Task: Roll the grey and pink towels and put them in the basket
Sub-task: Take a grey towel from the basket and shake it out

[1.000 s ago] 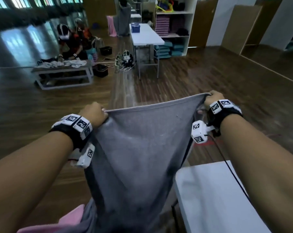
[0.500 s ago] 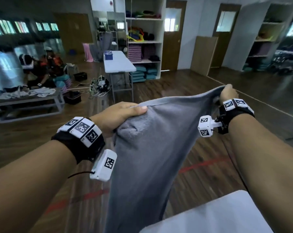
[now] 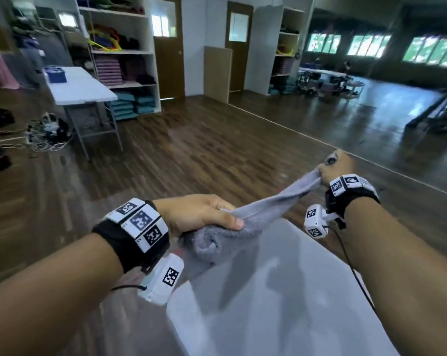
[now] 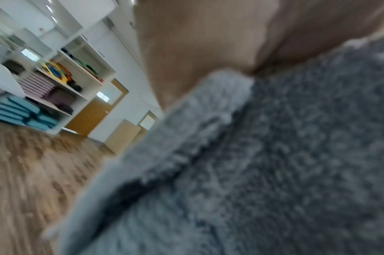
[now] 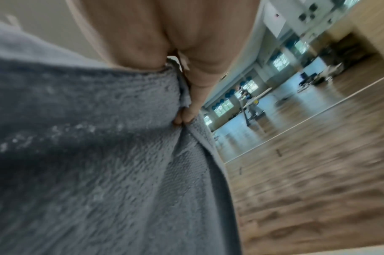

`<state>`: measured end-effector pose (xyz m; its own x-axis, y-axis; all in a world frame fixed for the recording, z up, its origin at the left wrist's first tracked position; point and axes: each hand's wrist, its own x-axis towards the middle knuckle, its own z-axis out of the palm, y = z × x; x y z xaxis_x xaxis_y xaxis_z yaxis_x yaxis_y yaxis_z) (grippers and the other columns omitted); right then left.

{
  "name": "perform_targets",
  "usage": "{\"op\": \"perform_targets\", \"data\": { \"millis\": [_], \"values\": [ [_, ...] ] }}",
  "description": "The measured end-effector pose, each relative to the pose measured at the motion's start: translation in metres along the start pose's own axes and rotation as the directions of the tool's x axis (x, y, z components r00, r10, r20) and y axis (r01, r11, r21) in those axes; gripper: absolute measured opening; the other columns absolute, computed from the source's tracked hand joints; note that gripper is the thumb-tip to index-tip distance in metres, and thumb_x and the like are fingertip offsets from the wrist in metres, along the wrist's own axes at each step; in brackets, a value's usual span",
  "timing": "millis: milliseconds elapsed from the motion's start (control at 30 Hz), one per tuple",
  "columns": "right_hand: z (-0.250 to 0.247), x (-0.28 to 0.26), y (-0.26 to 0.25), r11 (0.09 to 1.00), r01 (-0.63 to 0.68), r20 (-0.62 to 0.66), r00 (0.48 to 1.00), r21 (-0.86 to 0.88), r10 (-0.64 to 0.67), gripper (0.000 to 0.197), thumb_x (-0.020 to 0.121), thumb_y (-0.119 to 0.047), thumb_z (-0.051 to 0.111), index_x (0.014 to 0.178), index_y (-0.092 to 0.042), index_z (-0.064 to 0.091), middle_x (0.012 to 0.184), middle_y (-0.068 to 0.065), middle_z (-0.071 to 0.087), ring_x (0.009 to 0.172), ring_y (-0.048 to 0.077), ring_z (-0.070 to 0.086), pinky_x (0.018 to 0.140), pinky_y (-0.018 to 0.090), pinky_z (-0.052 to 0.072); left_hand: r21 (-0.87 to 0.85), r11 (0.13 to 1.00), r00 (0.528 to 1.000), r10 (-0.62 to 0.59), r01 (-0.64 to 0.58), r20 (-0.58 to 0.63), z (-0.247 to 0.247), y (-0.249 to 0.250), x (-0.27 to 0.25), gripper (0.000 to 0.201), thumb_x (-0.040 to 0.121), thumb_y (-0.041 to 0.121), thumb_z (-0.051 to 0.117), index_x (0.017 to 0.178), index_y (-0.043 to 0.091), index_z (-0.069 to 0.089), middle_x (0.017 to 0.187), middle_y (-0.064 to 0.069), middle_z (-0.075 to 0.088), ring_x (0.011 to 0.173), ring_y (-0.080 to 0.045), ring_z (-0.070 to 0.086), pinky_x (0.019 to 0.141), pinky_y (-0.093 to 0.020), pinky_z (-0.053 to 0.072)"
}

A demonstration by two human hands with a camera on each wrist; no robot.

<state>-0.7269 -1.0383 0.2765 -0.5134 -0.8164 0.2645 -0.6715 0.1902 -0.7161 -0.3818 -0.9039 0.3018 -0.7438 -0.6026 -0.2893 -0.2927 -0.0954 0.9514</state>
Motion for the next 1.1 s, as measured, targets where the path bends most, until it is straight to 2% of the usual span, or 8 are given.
{"op": "perform_targets", "data": {
  "millis": [167,267,333,400,567,800,1000,1100],
  "values": [
    [-0.072,-0.111,0.116,0.967,-0.103,0.012,0.994,-0.233,0.109,0.024,0.084,0.002,0.050,0.068,-0.014,0.040,0.098,0.026,0.057,0.075,0.029,0.050,0.066,0.032,0.037,0.173,0.985,0.990,-0.006,-0.019,0.143,0.110,-0.050,0.003,0.049,0.087,0.032,0.062,0.095,-0.016,0.056,0.087,-0.016,0.052,0.081,-0.026,0.047,0.076,-0.037,0.033],
    [-0.115,-0.170,0.174,0.908,-0.163,0.034,0.981,-0.386,0.191,0.026,0.081,0.007,0.045,0.066,-0.014,0.040,0.097,0.031,0.059,0.075,0.028,0.048,0.069,0.035,0.040,0.254,0.966,0.973,-0.014,-0.047,0.231,0.169,-0.076,0.010,0.042,0.089,0.035,0.061,0.090,-0.008,0.061,0.081,-0.010,0.056,0.075,-0.019,0.051,0.073,-0.034,0.035],
    [-0.145,-0.203,0.207,0.872,-0.222,0.020,0.966,-0.436,0.256,0.019,0.082,0.007,0.046,0.076,-0.011,0.048,0.096,0.031,0.061,0.073,0.028,0.046,0.069,0.032,0.037,0.275,0.960,0.951,-0.033,-0.055,0.307,0.209,-0.092,0.012,0.021,0.092,0.031,0.062,0.078,0.019,0.070,0.075,0.005,0.062,0.071,-0.010,0.055,0.071,-0.030,0.039],
    [-0.176,-0.232,0.239,0.837,-0.289,-0.012,0.947,-0.465,0.321,0.017,0.084,0.006,0.046,0.083,-0.008,0.053,0.097,0.029,0.061,0.072,0.028,0.046,0.069,0.030,0.035,0.286,0.956,0.918,-0.059,-0.061,0.393,0.250,-0.104,0.015,0.021,0.095,0.027,0.061,0.075,0.029,0.070,0.073,0.016,0.063,0.070,-0.001,0.056,0.070,-0.022,0.040],
    [-0.250,-0.296,0.311,0.739,-0.425,-0.072,0.886,-0.522,0.459,0.011,0.087,-0.005,0.045,0.093,-0.010,0.053,0.103,0.025,0.060,0.078,0.035,0.053,0.074,0.034,0.043,0.362,0.928,0.837,-0.127,-0.089,0.532,0.352,-0.124,0.026,0.022,0.095,0.024,0.059,0.075,0.016,0.058,0.072,0.012,0.050,0.067,-0.002,0.046,0.067,-0.022,0.036],
    [-0.337,-0.346,0.425,0.621,-0.524,-0.109,0.808,-0.583,0.579,0.013,0.082,-0.011,0.045,0.094,-0.015,0.049,0.106,0.027,0.058,0.093,0.044,0.058,0.083,0.045,0.050,0.525,0.833,0.770,-0.214,-0.178,0.601,0.502,-0.140,0.067,0.032,0.096,0.030,0.055,0.064,0.026,0.050,0.074,-0.001,0.053,0.071,-0.014,0.049,0.072,-0.029,0.039],
    [-0.427,-0.390,0.510,0.549,-0.615,-0.250,0.763,-0.566,0.596,0.010,0.083,-0.013,0.044,0.091,-0.013,0.047,0.101,0.025,0.058,0.091,0.045,0.058,0.080,0.046,0.049,0.607,0.714,0.698,-0.234,-0.349,0.676,0.654,-0.131,0.094,0.027,0.099,0.032,0.048,0.103,0.009,0.062,0.093,-0.009,0.067,0.090,-0.025,0.060,0.083,-0.032,0.047],
    [-0.465,-0.407,0.543,0.527,-0.678,-0.338,0.723,-0.512,0.602,0.022,0.085,-0.013,0.041,0.106,-0.013,0.046,0.119,0.022,0.054,0.105,0.045,0.056,0.086,0.048,0.046,0.577,0.631,0.624,-0.181,-0.519,0.760,0.715,-0.119,0.097,0.035,0.098,0.041,0.048,0.126,0.021,0.056,0.114,-0.009,0.066,0.102,-0.028,0.059,0.092,-0.037,0.046]
  ]
}}
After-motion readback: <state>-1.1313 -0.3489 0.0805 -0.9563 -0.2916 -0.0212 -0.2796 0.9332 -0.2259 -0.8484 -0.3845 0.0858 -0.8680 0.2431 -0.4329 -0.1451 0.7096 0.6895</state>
